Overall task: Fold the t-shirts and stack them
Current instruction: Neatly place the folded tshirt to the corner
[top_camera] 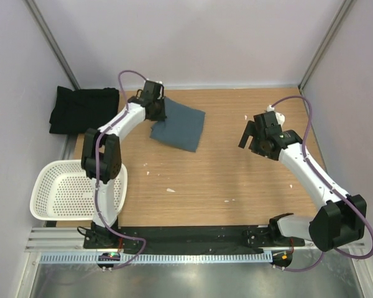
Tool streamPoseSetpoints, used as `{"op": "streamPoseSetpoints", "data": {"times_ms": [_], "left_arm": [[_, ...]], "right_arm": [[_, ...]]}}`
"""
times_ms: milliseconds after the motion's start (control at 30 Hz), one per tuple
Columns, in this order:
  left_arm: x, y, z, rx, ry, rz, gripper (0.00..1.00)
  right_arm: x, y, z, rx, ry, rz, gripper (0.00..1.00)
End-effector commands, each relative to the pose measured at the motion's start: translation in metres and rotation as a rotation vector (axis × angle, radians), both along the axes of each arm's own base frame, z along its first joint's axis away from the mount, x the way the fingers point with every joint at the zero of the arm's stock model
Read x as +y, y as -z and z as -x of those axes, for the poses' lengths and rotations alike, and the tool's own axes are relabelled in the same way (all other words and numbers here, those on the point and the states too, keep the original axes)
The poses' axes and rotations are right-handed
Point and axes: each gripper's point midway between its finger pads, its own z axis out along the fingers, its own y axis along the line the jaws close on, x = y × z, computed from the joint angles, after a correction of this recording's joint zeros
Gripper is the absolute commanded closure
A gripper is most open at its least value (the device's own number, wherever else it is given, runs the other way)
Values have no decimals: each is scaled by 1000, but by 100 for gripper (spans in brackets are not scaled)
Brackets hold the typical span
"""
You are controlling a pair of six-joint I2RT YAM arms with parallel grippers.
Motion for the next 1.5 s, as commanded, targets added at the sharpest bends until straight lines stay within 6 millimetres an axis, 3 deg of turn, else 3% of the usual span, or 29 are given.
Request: {"op": "streamPoseSetpoints", "data": {"times_ms": [0, 33, 233, 400, 500, 700, 733, 800, 833, 900, 1033, 1133, 1300, 1467], "left_arm": [[37, -42, -26, -73, 38, -170, 100], [51, -45, -28, -58, 22, -183, 100], [85, -82, -44, -87, 66, -275, 100], [106, -129, -36, -132, 101, -244, 100], [118, -142, -30, -140, 128, -222, 100], [160, -157, -17, -126, 157, -174, 100], [182, -164, -14, -125, 128, -174, 100], [190, -169, -12, -141, 148, -152, 100], [206, -172, -11, -148, 123, -146, 100], [216, -178, -10, -165, 111, -108, 100], [260, -195, -10, -219, 16, -68, 100], [282, -204, -10, -259, -17, -42, 100], [305, -205, -13, -295, -72, -17, 100], [342, -203, -26, -336, -214, -139, 100]], "right_arm": [[0, -5, -13, -59, 28, 0, 0], [1, -5, -17, -69, 21, 0, 0], [2, 8, -30, -54, -13, 37, 0], [15, 18, -43, -16, -62, 16, 0], [19, 22, -46, 3, -87, 12, 0], [18, 30, -47, 44, -114, 46, 0], [17, 31, -47, 51, -111, 51, 0], [16, 37, -50, 65, -97, 55, 0], [18, 39, -53, 63, -91, 49, 0], [19, 47, -60, 75, -65, 43, 0], [23, 54, -73, 97, -28, 34, 0], [26, 61, -82, 120, -29, 41, 0], [26, 74, -90, 166, -25, 68, 0], [28, 80, -93, 184, -12, 60, 0]]}}
